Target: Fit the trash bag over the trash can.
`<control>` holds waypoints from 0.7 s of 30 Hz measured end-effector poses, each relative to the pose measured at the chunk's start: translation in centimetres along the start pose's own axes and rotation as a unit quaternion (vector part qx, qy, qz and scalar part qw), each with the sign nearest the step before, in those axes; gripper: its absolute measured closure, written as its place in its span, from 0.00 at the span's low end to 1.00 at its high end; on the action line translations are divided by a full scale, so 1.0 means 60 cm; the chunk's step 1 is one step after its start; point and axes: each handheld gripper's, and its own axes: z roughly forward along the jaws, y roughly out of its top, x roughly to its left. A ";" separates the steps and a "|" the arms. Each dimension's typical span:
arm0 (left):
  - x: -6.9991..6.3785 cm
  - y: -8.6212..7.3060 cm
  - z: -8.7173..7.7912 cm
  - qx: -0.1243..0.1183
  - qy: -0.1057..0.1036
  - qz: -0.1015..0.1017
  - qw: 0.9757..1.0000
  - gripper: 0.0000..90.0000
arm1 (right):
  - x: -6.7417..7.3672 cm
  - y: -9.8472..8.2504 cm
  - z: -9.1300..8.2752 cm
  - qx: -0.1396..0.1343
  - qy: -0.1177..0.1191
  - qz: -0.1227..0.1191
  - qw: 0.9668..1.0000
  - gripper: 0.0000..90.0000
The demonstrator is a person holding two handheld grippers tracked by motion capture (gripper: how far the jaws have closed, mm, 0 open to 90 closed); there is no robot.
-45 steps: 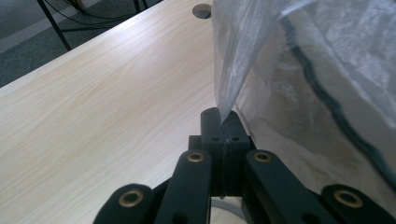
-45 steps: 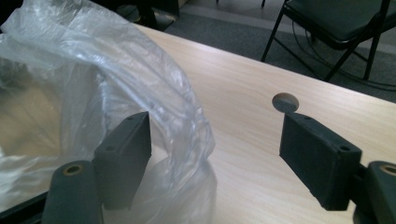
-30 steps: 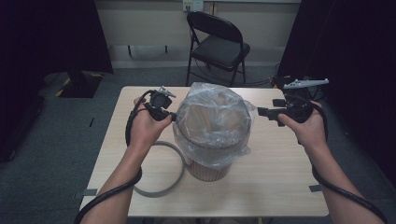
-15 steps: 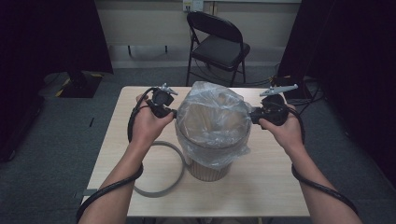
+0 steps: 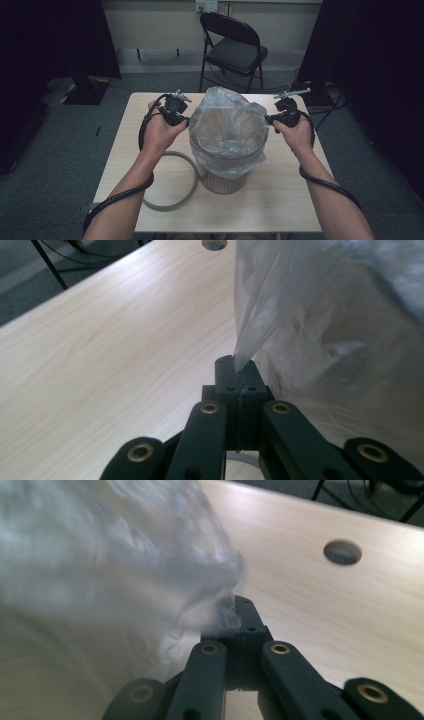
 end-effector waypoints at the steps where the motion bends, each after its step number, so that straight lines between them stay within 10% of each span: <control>1: 0.002 0.001 0.004 -0.001 -0.002 -0.001 1.000 1.00 | 0.001 -0.005 0.009 0.001 0.010 0.005 1.000 1.00; 16: 0.011 -0.015 0.027 -0.023 -0.014 -0.029 0.999 1.00 | 0.022 -0.038 0.065 0.043 0.050 0.015 0.998 1.00; 21: 0.021 -0.032 0.047 0.034 -0.013 -0.057 0.998 1.00 | 0.025 -0.026 0.052 0.034 0.034 0.010 0.999 1.00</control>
